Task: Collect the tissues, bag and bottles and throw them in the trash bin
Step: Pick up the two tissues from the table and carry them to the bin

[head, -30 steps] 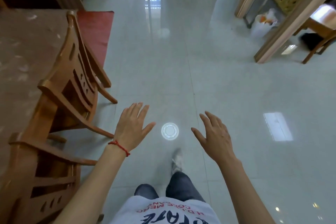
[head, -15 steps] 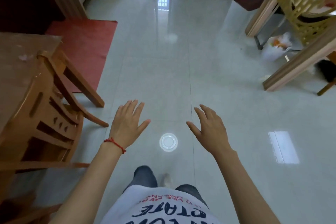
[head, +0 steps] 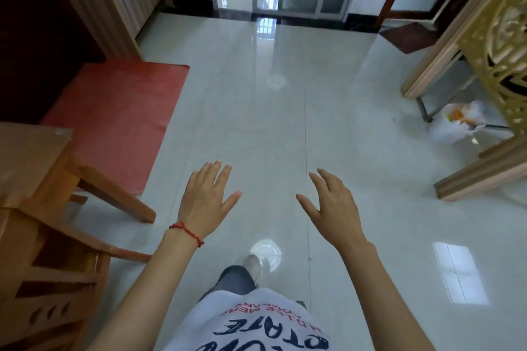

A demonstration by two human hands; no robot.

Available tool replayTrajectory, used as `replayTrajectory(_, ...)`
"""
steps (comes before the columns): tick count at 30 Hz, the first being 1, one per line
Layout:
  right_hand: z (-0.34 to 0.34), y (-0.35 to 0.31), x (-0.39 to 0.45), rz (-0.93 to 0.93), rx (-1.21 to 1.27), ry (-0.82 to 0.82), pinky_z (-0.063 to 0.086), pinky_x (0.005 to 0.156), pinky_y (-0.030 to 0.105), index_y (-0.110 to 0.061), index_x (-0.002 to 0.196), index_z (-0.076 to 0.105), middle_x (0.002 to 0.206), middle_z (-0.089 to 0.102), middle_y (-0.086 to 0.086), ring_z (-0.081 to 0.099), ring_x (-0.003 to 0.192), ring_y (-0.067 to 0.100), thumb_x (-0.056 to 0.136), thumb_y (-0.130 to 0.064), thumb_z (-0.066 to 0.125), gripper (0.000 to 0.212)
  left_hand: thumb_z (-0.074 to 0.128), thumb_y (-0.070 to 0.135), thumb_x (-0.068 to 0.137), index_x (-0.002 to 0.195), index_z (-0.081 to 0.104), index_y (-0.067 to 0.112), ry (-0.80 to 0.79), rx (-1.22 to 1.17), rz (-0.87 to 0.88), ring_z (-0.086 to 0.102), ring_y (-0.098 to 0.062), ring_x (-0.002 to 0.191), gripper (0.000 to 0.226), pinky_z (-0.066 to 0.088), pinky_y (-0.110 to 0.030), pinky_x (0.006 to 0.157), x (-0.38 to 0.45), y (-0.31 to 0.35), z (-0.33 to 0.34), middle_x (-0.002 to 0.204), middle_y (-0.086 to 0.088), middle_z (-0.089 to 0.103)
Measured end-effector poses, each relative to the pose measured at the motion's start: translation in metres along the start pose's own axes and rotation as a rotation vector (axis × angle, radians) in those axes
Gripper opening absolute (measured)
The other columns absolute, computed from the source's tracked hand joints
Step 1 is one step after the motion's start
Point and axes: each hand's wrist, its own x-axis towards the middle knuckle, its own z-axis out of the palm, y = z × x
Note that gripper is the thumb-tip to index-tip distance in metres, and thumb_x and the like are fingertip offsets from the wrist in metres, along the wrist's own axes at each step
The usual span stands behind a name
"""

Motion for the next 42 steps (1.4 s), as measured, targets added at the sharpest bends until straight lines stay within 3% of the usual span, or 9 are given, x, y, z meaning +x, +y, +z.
replayTrajectory(3, -0.008, -0.005, 0.055, -0.017, 0.003, -0.001, 0.028, 0.108, 0.039, -0.013, 0.136, 0.04, 0.147, 0.037, 0.008, 0.032, 0.136, 0.024, 0.091, -0.045, 0.047, 0.056, 0.039, 0.052, 0.087, 0.135, 0.039, 0.005, 0.006, -0.005, -0.007, 0.033, -0.035, 0.135, 0.067, 0.026, -0.048, 0.11, 0.052, -0.008, -0.012, 0.143, -0.019, 0.039)
replayTrajectory(7, -0.016, -0.007, 0.12, -0.035, 0.005, -0.008, 0.027, 0.109, 0.037, -0.014, 0.137, 0.039, 0.147, 0.036, 0.007, 0.031, 0.137, 0.022, 0.091, -0.046, 0.046, 0.056, 0.048, 0.045, 0.088, 0.134, 0.041, 0.005, 0.024, -0.02, -0.029, 0.034, -0.036, 0.134, 0.062, 0.027, -0.048, 0.11, 0.112, -0.02, -0.022, 0.142, -0.02, 0.04)
replayTrajectory(11, -0.018, -0.005, 0.19, -0.077, 0.003, -0.038, 0.026, 0.109, 0.037, -0.014, 0.137, 0.039, 0.148, 0.036, 0.007, 0.03, 0.137, 0.022, 0.091, -0.046, 0.046, 0.056, 0.025, 0.055, 0.081, 0.132, 0.044, 0.005, 0.022, -0.015, -0.076, 0.037, -0.036, 0.132, 0.074, 0.03, -0.049, 0.108, 0.171, -0.031, -0.027, 0.14, -0.02, 0.044)
replayTrajectory(17, -0.023, -0.009, 0.314, -0.202, -0.036, -0.077, 0.025, 0.109, 0.035, -0.014, 0.138, 0.038, 0.149, 0.034, 0.006, 0.029, 0.137, 0.022, 0.092, -0.046, 0.044, 0.056, 0.028, 0.053, 0.081, 0.127, 0.049, 0.003, 0.075, -0.037, -0.191, 0.043, -0.037, 0.127, 0.071, 0.035, -0.052, 0.104, 0.261, -0.055, -0.029, 0.135, -0.022, 0.049)
replayTrajectory(20, -0.029, -0.019, 0.373, -0.289, -0.063, -0.115, 0.024, 0.11, 0.036, -0.014, 0.138, 0.037, 0.15, 0.032, 0.006, 0.029, 0.137, 0.023, 0.092, -0.047, 0.043, 0.057, 0.025, 0.056, 0.08, 0.13, 0.047, 0.005, 0.094, -0.051, -0.286, 0.04, -0.036, 0.13, 0.074, 0.03, -0.05, 0.107, 0.299, -0.069, -0.034, 0.138, -0.019, 0.047)
replayTrajectory(28, -0.025, -0.07, 0.49, -0.533, -0.104, -0.207, 0.023, 0.112, 0.037, -0.015, 0.139, 0.036, 0.151, 0.03, 0.006, 0.028, 0.138, 0.023, 0.092, -0.049, 0.041, 0.058, 0.012, 0.066, 0.08, 0.135, 0.039, 0.008, 0.147, -0.046, -0.514, 0.033, -0.032, 0.135, 0.085, 0.022, -0.045, 0.112, 0.352, -0.115, -0.049, 0.144, -0.017, 0.04)
replayTrajectory(32, -0.007, -0.112, 0.532, -0.656, -0.123, -0.25, 0.025, 0.111, 0.037, -0.016, 0.139, 0.037, 0.15, 0.032, 0.006, 0.029, 0.138, 0.024, 0.092, -0.051, 0.04, 0.058, -0.004, 0.071, 0.078, 0.135, 0.04, 0.008, 0.183, -0.048, -0.606, 0.034, -0.033, 0.135, 0.096, 0.024, -0.047, 0.111, 0.365, -0.147, -0.06, 0.143, -0.017, 0.042)
replayTrajectory(36, 0.015, -0.167, 0.57, -0.762, -0.117, -0.265, 0.027, 0.11, 0.038, -0.015, 0.137, 0.04, 0.149, 0.035, 0.007, 0.031, 0.137, 0.025, 0.091, -0.05, 0.042, 0.058, 0.017, 0.065, 0.081, 0.136, 0.039, 0.009, 0.208, -0.054, -0.706, 0.033, -0.033, 0.135, 0.081, 0.025, -0.047, 0.111, 0.371, -0.192, -0.069, 0.143, -0.017, 0.041)
replayTrajectory(42, 0.046, -0.265, 0.612, -0.941, -0.107, -0.303, 0.033, 0.107, 0.04, -0.012, 0.133, 0.045, 0.145, 0.041, 0.01, 0.038, 0.133, 0.026, 0.09, -0.047, 0.047, 0.056, 0.026, 0.056, 0.084, 0.137, 0.038, 0.009, 0.261, -0.051, -0.836, 0.032, -0.033, 0.135, 0.071, 0.025, -0.046, 0.111, 0.371, -0.261, -0.095, 0.143, -0.017, 0.04)
